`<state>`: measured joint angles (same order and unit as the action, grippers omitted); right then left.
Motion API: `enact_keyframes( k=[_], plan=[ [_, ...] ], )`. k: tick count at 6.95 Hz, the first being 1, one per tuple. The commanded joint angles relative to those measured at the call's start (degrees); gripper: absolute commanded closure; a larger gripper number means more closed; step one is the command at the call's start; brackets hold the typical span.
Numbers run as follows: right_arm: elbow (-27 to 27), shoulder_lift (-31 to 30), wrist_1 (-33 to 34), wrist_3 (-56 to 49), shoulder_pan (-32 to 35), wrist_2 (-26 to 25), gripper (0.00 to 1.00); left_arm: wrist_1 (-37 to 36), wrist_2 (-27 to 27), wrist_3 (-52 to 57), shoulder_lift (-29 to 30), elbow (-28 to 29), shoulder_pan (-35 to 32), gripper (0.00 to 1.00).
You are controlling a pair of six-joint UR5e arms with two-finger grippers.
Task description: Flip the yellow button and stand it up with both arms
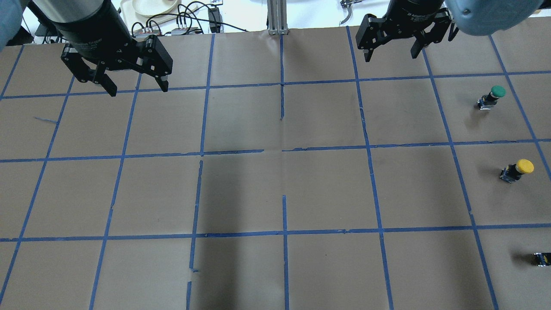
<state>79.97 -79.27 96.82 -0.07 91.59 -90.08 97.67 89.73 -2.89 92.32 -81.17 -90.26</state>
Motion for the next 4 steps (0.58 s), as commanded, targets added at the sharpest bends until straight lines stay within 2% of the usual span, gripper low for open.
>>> enact_keyframes(
  k=[1,4],
  plan=[
    [0.0,-0.4,0.1,0.2,0.0,0.3,0.0,0.1,0.3,0.0,-0.1,-0.5,-0.2,0.0],
    [0.8,-1.1,0.1,0.6,0.3,0.3,0.0,0.0,0.6,0.0,0.1,0.0,-0.1,0.0]
  ],
)
